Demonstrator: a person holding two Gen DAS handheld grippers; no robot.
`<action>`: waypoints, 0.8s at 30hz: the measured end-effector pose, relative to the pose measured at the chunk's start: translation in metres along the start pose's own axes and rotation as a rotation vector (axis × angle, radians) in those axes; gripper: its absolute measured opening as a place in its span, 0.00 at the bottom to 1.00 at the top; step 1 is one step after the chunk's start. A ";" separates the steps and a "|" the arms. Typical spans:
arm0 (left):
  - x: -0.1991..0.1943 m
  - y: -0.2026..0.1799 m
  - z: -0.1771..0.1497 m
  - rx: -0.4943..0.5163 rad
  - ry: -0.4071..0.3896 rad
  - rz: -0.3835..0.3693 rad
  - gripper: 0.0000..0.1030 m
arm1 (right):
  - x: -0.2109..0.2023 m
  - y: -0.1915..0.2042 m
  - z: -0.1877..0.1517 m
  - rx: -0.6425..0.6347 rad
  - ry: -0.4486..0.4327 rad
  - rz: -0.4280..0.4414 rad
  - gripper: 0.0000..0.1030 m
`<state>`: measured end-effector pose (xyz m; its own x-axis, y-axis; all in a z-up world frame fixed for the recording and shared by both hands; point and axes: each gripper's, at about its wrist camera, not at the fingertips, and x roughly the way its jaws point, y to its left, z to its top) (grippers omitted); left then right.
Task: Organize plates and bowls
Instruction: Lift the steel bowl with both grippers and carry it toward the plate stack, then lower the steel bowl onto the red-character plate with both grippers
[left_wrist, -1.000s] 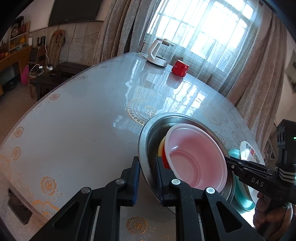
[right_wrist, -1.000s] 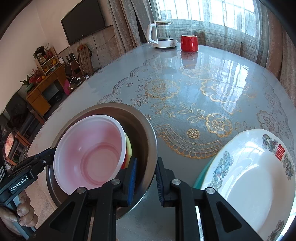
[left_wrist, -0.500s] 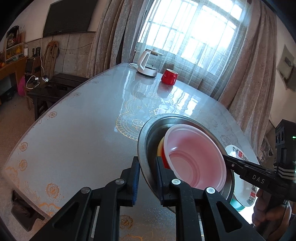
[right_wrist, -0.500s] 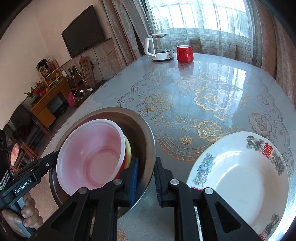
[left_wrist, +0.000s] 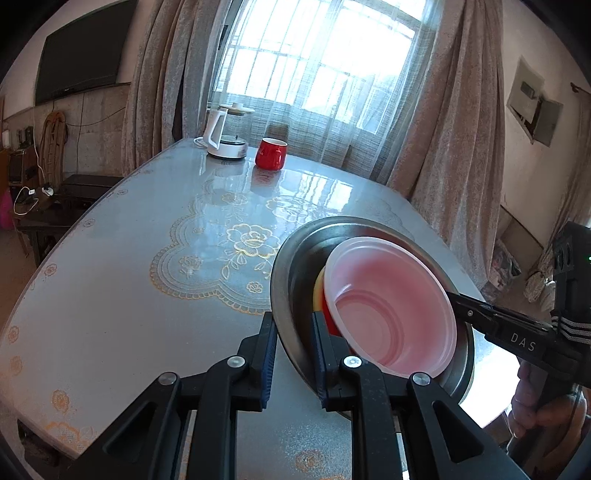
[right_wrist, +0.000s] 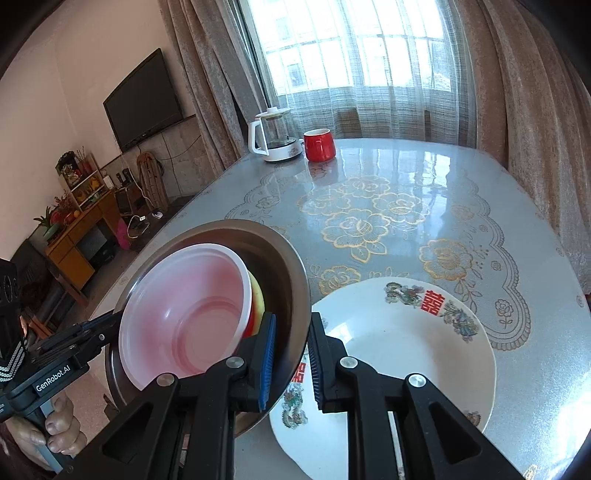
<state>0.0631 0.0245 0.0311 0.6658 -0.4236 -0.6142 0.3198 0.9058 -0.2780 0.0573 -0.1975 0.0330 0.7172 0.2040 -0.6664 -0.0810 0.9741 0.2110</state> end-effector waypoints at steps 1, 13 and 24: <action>0.003 -0.006 0.001 0.008 0.006 -0.011 0.17 | -0.004 -0.006 -0.001 0.007 -0.003 -0.009 0.17; 0.043 -0.068 0.001 0.105 0.099 -0.083 0.18 | -0.030 -0.068 -0.017 0.111 -0.023 -0.114 0.18; 0.072 -0.097 -0.008 0.153 0.174 -0.092 0.18 | -0.032 -0.109 -0.034 0.184 0.002 -0.148 0.19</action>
<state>0.0745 -0.0934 0.0076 0.5075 -0.4836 -0.7132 0.4805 0.8458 -0.2316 0.0196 -0.3067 0.0065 0.7105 0.0603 -0.7011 0.1531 0.9592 0.2377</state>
